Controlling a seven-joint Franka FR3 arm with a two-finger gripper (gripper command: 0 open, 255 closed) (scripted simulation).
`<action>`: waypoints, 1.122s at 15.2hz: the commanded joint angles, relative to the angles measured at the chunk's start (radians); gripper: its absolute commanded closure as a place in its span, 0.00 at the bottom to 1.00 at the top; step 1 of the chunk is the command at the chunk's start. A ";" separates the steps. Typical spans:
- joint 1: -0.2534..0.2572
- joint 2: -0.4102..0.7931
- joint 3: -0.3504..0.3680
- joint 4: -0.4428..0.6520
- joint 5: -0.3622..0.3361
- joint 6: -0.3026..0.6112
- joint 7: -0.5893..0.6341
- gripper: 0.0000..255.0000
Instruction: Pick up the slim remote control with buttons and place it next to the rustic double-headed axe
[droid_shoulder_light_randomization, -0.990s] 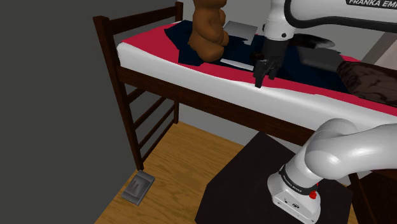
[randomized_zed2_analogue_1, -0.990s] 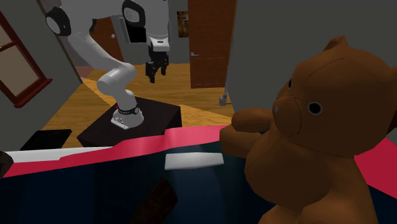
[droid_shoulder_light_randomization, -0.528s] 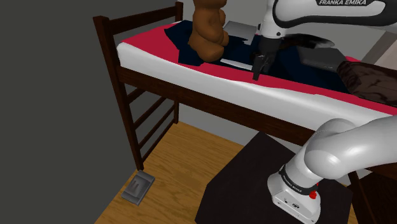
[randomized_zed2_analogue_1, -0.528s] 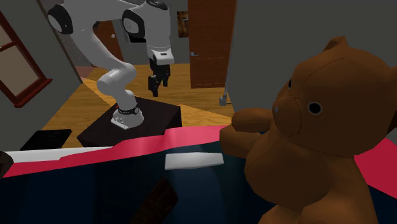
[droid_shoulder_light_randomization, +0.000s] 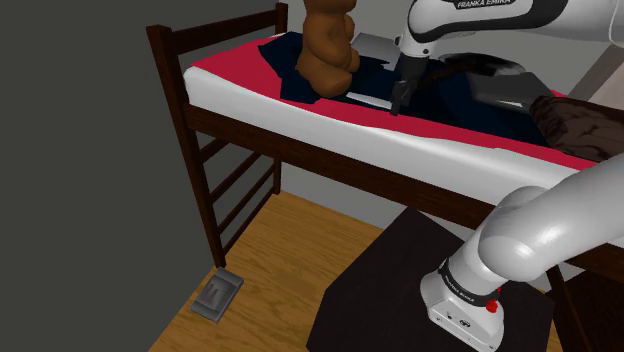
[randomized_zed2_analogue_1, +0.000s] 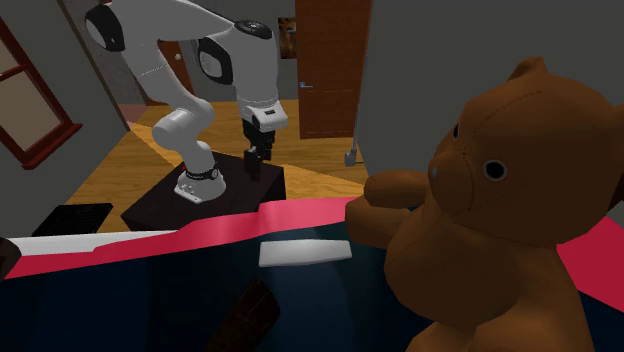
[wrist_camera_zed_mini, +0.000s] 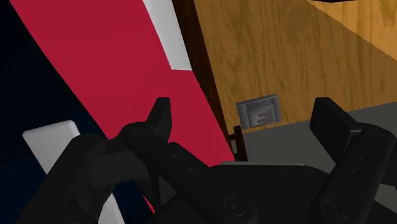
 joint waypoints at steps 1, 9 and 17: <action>0.000 0.073 -0.036 0.055 0.012 0.030 -0.073 0.00; -0.021 0.388 -0.126 0.327 0.141 0.086 -0.346 0.00; -0.127 0.738 -0.122 0.724 0.313 0.028 -0.575 0.00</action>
